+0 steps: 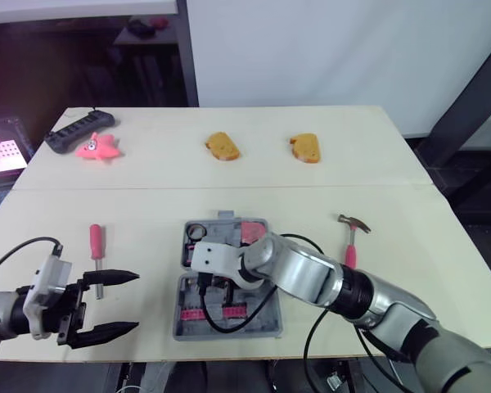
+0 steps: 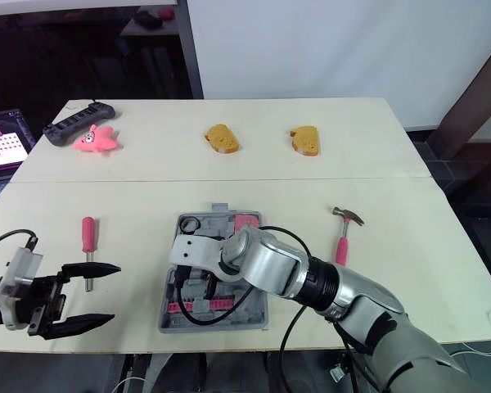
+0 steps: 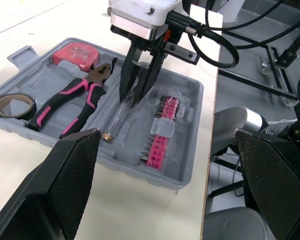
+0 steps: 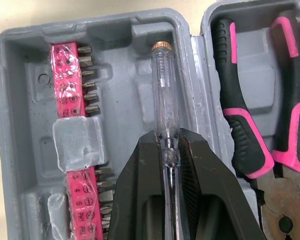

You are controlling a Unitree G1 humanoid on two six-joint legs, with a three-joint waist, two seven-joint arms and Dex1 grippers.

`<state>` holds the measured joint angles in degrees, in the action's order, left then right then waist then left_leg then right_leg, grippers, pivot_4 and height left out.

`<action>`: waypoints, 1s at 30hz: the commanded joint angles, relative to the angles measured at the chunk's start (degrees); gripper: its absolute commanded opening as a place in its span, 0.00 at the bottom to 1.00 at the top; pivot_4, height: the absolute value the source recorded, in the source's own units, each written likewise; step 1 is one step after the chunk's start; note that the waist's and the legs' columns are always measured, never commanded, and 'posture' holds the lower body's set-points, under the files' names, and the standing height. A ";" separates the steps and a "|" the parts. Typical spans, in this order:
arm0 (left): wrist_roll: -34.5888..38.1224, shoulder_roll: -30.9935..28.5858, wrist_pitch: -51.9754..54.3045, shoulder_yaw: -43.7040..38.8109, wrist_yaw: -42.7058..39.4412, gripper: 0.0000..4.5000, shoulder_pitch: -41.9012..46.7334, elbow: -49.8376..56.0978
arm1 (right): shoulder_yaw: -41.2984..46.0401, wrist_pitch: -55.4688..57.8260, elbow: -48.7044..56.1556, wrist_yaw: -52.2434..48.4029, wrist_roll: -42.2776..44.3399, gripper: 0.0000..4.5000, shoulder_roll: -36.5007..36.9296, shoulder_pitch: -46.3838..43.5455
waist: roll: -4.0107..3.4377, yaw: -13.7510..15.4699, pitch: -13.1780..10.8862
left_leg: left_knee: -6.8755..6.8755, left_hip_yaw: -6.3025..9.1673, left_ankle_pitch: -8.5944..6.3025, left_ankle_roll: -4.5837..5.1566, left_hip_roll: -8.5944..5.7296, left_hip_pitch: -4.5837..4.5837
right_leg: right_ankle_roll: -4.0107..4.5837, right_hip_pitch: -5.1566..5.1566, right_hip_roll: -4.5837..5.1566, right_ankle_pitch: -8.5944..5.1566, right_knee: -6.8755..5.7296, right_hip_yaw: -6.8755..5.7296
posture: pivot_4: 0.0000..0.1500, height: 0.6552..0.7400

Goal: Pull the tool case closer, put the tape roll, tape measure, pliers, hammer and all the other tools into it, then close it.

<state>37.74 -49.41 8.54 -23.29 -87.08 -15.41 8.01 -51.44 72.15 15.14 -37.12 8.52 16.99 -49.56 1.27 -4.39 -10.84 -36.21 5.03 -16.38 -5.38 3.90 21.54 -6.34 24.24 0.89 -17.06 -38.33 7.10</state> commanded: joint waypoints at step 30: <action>0.96 -0.20 1.97 -0.63 0.47 1.00 0.88 1.61 | 6.57 -6.81 5.54 -1.81 1.30 0.01 4.14 4.15 | 0.00 0.07 0.00 | 0.02 0.00 0.00 0.00 0.00 0.01 | 0.00 0.02 0.00 0.00 0.01 0.00 | 1.00 1.00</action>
<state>37.97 -49.39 10.71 -23.27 -86.31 -14.85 9.04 -45.68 67.17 19.60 -38.79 9.77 21.43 -45.77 1.27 -4.32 -10.84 -36.19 5.03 -16.38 -5.38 3.90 21.56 -6.34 24.26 0.89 -17.06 -38.32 7.10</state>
